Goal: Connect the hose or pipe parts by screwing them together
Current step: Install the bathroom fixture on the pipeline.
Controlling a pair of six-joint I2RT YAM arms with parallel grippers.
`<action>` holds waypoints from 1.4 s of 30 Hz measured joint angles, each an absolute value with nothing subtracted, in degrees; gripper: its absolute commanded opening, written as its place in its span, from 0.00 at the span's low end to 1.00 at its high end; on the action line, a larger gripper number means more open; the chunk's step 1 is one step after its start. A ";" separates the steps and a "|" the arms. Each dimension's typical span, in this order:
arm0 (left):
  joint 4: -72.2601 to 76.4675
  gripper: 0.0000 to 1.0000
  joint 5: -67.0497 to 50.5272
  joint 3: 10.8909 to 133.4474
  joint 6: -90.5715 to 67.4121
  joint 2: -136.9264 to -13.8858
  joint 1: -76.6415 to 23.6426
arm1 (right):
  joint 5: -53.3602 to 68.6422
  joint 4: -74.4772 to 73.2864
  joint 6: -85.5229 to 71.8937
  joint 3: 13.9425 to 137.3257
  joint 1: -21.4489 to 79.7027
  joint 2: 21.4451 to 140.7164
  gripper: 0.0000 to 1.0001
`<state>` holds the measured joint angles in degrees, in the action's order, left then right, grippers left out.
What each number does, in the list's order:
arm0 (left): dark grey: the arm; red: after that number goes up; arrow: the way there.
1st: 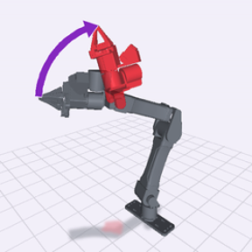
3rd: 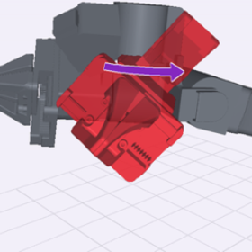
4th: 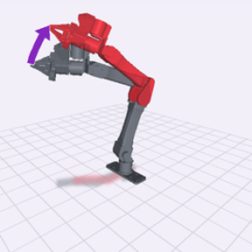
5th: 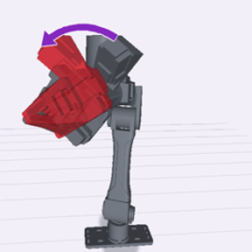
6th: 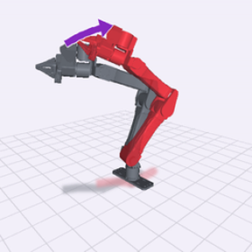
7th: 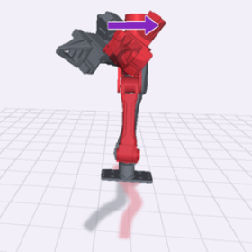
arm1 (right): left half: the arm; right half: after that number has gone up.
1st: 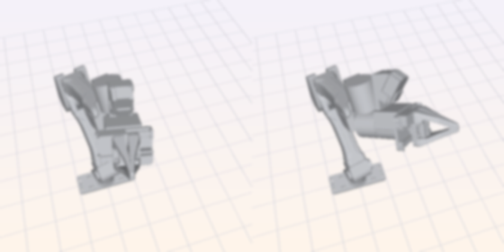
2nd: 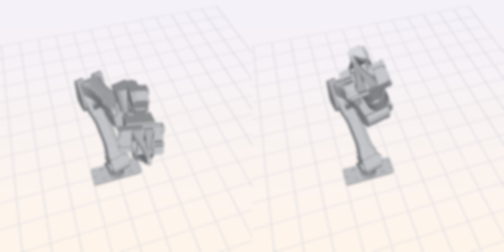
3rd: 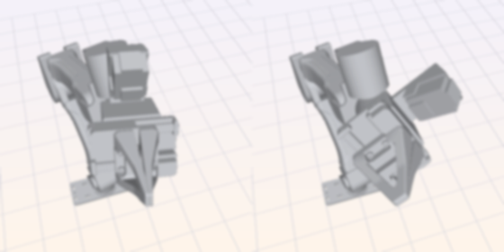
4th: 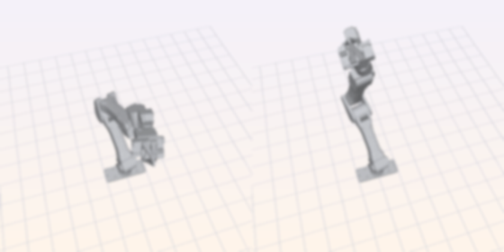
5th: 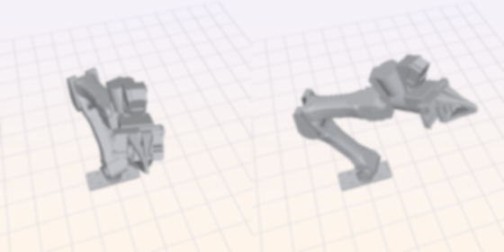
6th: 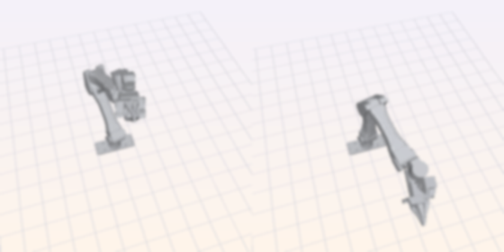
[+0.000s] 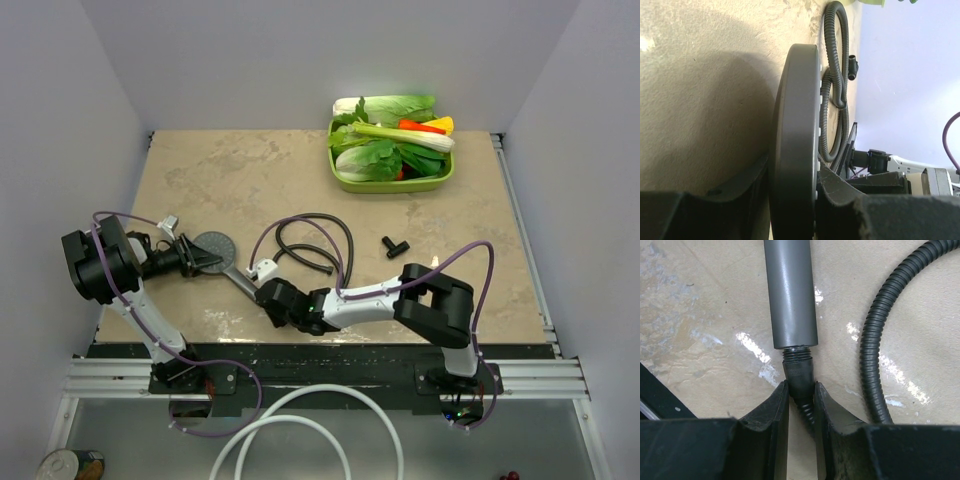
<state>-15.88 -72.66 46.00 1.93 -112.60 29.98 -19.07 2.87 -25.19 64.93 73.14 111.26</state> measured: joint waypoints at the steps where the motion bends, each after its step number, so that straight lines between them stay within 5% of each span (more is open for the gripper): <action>1: -15.88 0.00 -72.66 46.02 1.93 -112.60 29.98 | -19.86 3.79 -25.52 64.42 73.23 111.26 0.11; 23: -15.64 0.00 -71.07 46.02 1.67 -109.93 29.91 | -4.34 17.23 -34.41 57.10 66.63 109.73 0.17; 26: -15.44 0.00 -71.07 46.02 1.50 -109.91 29.93 | -1.61 21.43 -37.63 55.05 65.49 109.73 0.26; 32: -16.71 0.00 -71.07 45.47 2.24 -109.91 29.43 | -1.85 24.97 -39.51 54.83 64.95 109.73 0.63; 36: -18.06 0.00 -70.63 45.08 2.90 -109.91 28.84 | -3.05 26.13 -39.79 55.18 64.47 109.73 0.96; 42: -18.50 0.00 -70.43 45.08 3.22 -109.91 28.86 | -6.81 21.15 -36.47 55.42 64.38 106.56 0.99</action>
